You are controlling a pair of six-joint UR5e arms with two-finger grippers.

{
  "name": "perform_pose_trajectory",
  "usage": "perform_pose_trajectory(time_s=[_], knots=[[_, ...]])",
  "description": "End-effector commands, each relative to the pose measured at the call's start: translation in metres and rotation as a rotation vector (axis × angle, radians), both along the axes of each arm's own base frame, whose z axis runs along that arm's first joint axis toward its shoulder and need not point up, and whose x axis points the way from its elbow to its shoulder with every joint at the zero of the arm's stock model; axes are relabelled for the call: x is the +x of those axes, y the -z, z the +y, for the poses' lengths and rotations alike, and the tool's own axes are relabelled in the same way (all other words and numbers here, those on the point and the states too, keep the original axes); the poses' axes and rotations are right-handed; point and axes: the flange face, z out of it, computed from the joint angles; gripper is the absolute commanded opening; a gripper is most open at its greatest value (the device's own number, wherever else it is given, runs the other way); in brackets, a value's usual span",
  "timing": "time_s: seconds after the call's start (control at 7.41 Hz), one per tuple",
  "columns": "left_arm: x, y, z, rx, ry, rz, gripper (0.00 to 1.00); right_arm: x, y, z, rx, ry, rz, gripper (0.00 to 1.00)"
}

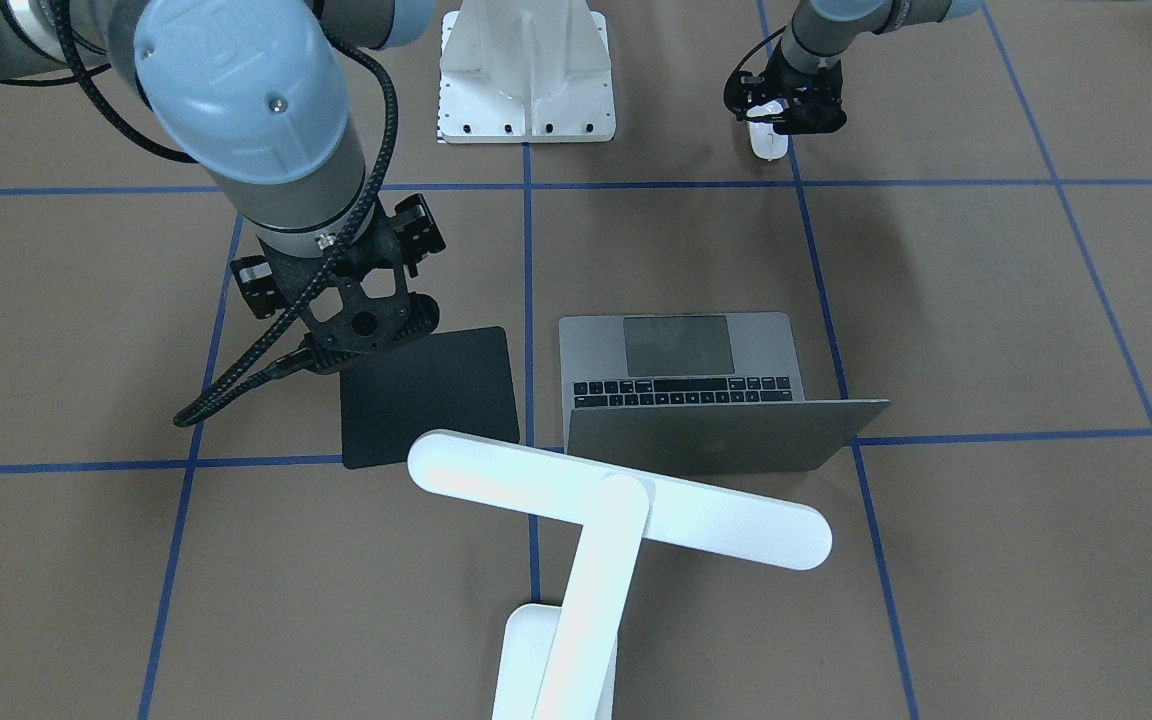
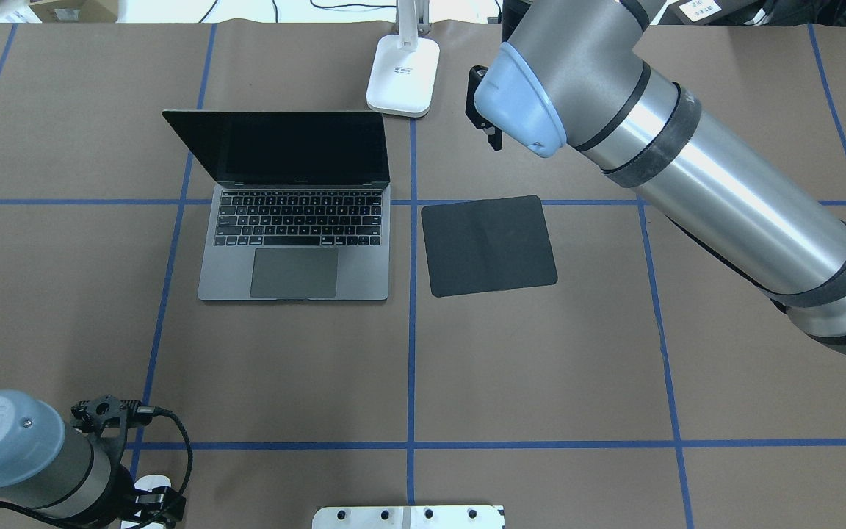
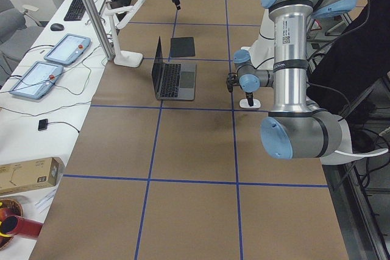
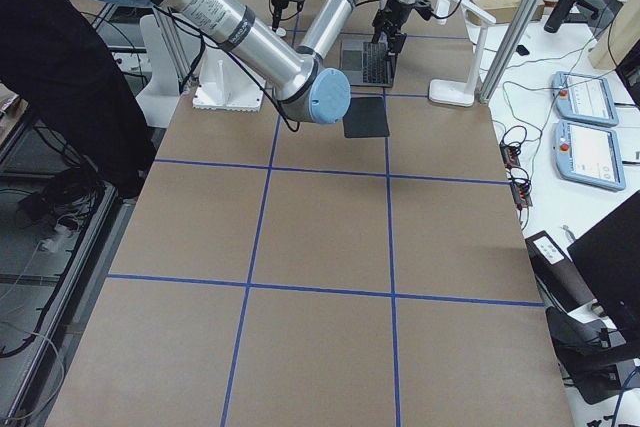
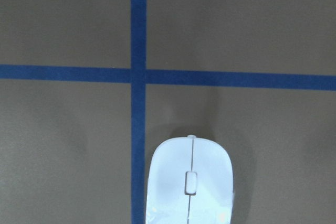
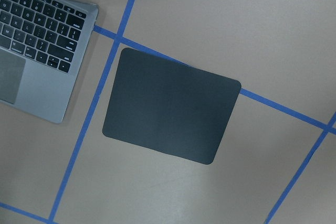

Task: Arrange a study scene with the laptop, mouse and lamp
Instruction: 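Hold the right gripper above the pad while the left gripper grasps the white mouse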

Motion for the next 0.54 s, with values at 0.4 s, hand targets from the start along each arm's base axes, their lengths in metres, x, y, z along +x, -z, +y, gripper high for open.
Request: perform_pose_trajectory(time_s=[0.4], knots=[[0.0059,-0.015,0.0019,0.023,-0.073,-0.001,0.92,0.0014,-0.0008,0.0015,0.005,0.001,-0.001,1.0]])
